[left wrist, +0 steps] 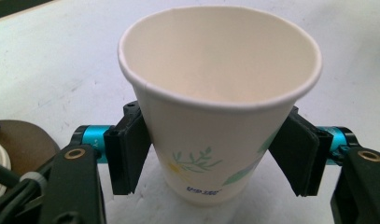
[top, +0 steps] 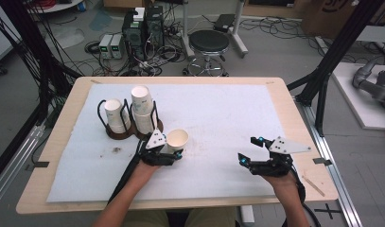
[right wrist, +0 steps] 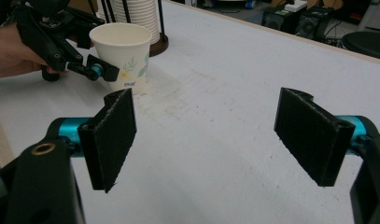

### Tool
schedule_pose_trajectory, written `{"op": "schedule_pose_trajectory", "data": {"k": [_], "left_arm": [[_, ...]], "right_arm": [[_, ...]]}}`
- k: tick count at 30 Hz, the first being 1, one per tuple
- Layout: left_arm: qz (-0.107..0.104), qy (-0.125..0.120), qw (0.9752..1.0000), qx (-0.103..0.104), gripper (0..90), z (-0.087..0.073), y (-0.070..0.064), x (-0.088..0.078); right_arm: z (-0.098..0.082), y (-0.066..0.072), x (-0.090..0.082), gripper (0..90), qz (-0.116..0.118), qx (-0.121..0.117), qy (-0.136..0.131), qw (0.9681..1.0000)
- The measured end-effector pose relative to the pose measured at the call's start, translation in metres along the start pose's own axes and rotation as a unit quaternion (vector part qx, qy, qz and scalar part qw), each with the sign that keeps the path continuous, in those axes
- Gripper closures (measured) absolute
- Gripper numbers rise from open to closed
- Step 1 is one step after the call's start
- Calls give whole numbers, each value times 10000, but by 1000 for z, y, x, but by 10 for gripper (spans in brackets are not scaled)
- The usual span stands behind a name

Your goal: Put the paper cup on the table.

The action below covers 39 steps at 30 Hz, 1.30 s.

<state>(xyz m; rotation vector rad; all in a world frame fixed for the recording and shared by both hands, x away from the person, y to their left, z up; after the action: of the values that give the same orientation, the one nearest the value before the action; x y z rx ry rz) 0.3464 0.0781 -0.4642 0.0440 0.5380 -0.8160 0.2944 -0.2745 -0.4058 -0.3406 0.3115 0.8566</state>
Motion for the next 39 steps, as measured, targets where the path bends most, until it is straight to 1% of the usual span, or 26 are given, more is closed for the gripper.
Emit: {"op": "schedule_pose_trajectory", "data": {"k": [1, 4, 7, 9, 10, 11, 13, 14, 17, 19, 23, 24, 28, 30, 32, 34, 37, 39], "left_arm": [[11, 36, 10000, 9, 324, -1, 0, -1], [-19, 45, 10000, -32, 326, -2, 1, -3], [-22, 47, 10000, -2, 325, -2, 1, -2], [-44, 21, 10000, -39, 312, -2, 1, -2], [-67, 11, 10000, -16, 297, -2, 1, -3], [-98, -31, 9999, -11, 267, -2, 1, -4], [-169, -200, 9996, -139, 152, -2, 2, -7], [-238, -265, 9991, -234, 141, -2, 3, -8], [-251, -324, 9985, -358, 141, -4, 5, -14], [-342, -386, 9981, -338, 143, -5, 5, -19], [-590, -612, 9961, -247, 144, -3, 3, -37], [-616, -661, 9957, -212, 144, -2, 3, -41], [-722, -853, 9935, -210, 145, 2, 4, -60], [-775, -946, 9923, -205, 146, 3, 7, -69], [-754, -1033, 9914, -268, 147, 4, 12, -78], [-660, -1111, 9912, -304, 151, 3, 19, -85], [-534, -1249, 9900, -372, 152, 0, 28, -95], [-460, -1295, 9896, -421, 152, -1, 34, -100]], "right_arm": [[0, 0, 0, 215, 1, 14, 6, 10000], [-1, 0, 1, 214, 9, 6, 21, 10000], [-1, 1, 2, 214, 27, 4, 31, 10000], [0, 1, 2, 214, 24, -4, 26, 10000], [0, 1, 2, 214, 25, -3, 25, 10000], [0, 1, 2, 215, 24, -1, 26, 10000], [-1, 1, 2, 214, 42, -1, 42, 10000], [-1, 1, 3, 215, 45, -2, 44, 10000], [-2, 1, 4, 215, 61, -17, 80, 9999], [-2, 2, 4, 214, 63, -9, 83, 9999], [-3, 2, 4, 214, 64, 10, 63, 10000], [-3, 3, 4, 214, 71, 20, 75, 9999], [-4, 3, 5, 214, 40, 29, 105, 9999], [-5, 3, 4, 214, 8, 28, 119, 9999], [-6, 4, 4, 214, -27, 48, 119, 9999], [-7, 3, 3, 214, -77, 58, 112, 9999], [-7, 3, 2, 214, -193, 84, 98, 9997], [-9, 3, 2, 214, -271, 85, 126, 9995]]}}
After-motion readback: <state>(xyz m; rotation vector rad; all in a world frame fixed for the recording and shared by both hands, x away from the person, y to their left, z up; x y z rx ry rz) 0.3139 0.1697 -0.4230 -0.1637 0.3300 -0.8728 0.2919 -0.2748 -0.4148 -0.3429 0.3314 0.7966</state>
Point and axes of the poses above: each handheld gripper's, and its own axes: x roughly forward along the jaws, z roughly out of its top, y roughly to its left, the point moved 3 cm from there along x, roughly forward along the jaws, and after that the axes turned 12 degrees about -x, right-handed, at the moved point
